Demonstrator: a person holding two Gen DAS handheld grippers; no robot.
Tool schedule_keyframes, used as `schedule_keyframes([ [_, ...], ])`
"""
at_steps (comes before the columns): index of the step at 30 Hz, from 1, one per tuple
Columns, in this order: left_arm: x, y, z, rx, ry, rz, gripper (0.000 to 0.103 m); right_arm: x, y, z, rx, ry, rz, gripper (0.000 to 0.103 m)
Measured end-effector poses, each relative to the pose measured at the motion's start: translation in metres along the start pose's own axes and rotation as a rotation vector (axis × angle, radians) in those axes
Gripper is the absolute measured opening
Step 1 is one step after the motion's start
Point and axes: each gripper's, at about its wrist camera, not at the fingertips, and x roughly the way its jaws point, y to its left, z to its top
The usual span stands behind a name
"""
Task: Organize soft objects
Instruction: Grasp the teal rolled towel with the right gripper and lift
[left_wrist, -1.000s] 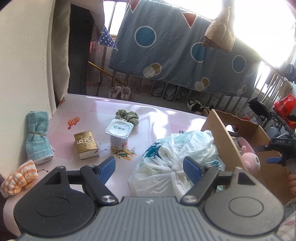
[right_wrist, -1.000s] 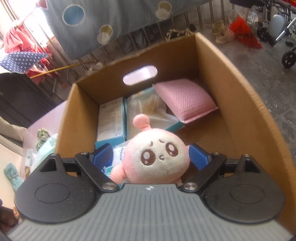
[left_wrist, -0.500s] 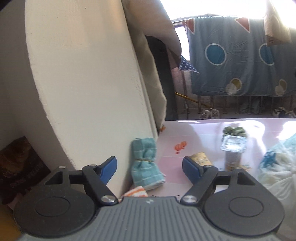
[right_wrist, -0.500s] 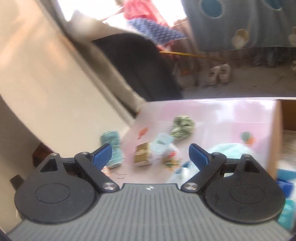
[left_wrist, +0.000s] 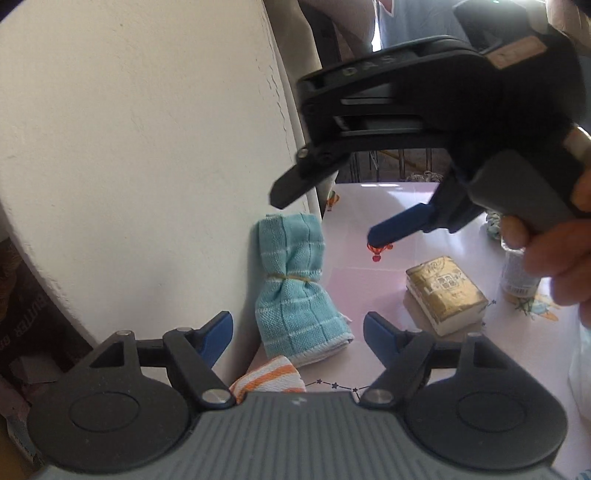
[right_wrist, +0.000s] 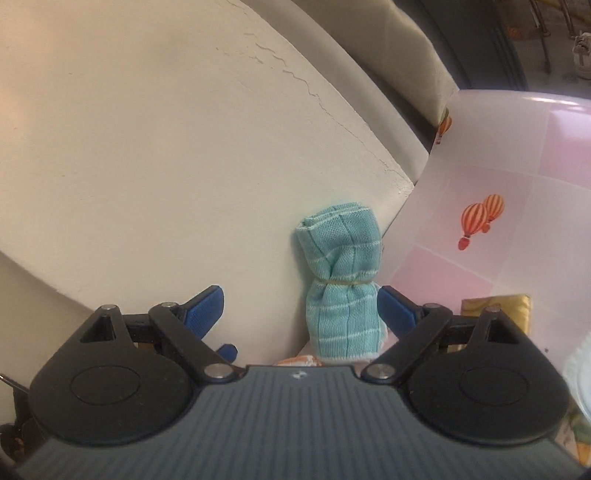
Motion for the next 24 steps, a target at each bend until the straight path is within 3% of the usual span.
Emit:
schedule_keyframes([
  [12,0.038,-0.006,-0.005,-0.009,0.066,-0.007,0.079,0.076,-0.036,0.002,0.038,0.112,0.040,0.088],
  [15,0.041,-0.006,-0.006,-0.009,0.072,-0.006,0.079,0.084,-0.036,-0.005,0.031,0.133,0.020,0.066],
  [17,0.044,-0.007,-0.005,-0.006,0.076,-0.006,0.079,0.085,-0.037,-0.008,0.033,0.137,-0.003,0.042],
  [20,0.047,-0.008,-0.004,-0.008,0.091,-0.010,0.079,0.083,-0.044,-0.012,0.062,0.132,-0.012,0.026],
  [24,0.054,-0.010,0.000,-0.012,0.113,-0.026,0.079,0.068,-0.039,-0.016,0.056,0.110,-0.012,0.020],
])
